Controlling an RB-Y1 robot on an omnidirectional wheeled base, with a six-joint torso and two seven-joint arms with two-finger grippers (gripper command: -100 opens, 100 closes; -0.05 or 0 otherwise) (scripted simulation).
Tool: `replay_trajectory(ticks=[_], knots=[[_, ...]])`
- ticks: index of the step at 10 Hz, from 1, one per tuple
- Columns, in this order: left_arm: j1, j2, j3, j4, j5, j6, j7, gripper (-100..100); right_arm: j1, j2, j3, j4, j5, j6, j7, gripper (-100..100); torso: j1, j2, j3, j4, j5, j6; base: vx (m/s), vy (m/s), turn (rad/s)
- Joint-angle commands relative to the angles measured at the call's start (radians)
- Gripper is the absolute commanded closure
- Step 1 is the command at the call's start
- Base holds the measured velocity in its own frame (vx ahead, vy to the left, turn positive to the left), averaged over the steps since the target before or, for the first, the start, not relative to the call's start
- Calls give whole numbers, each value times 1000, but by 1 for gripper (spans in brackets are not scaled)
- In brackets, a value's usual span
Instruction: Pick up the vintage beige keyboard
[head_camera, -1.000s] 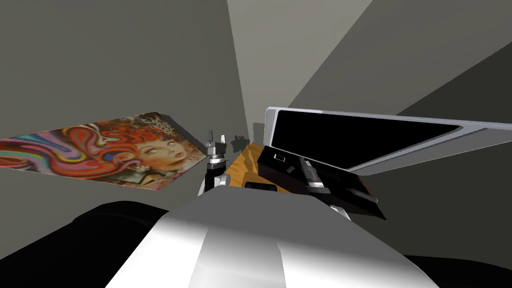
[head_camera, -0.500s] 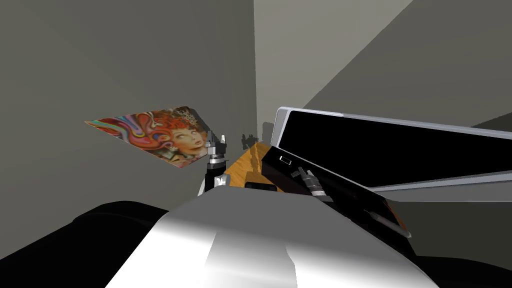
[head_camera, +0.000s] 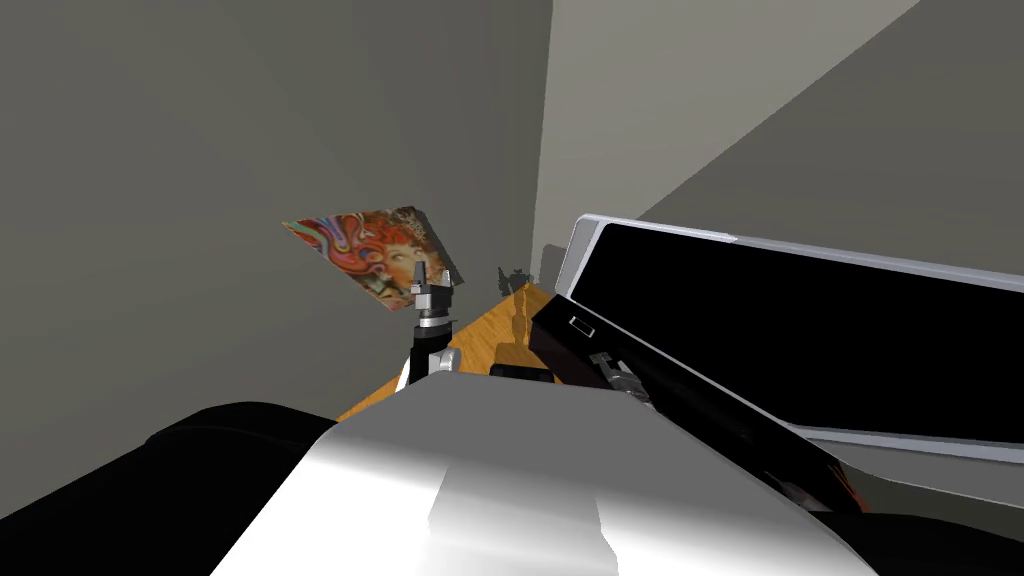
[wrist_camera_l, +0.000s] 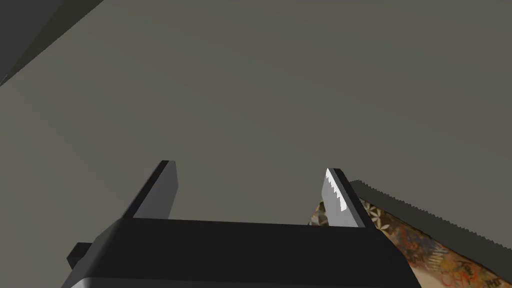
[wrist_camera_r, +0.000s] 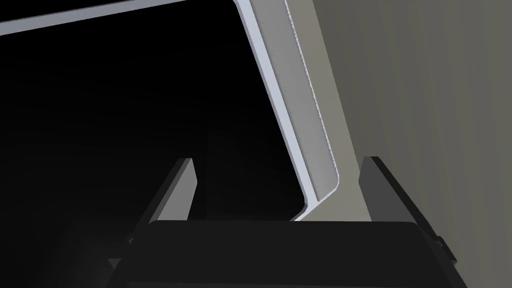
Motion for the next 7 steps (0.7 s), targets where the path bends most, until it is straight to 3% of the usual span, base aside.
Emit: replay_trajectory(ticks=[1,2,7], knots=[[0,0,0,0,0,0,0,0,20,-18,-11,50,50,0,27,-100,0,0,0,0,0,0,-64,-49,452],[0,0,0,0,0,0,0,0,20,-18,-11,73,55,0,27,-100,0,1,0,0,0,-1,-56,-54,216],[0,0,0,0,0,0,0,0,61,-63,-41,248,184,-17,104,-100,1,-1,-1,0,0,1,-54,-41,338]])
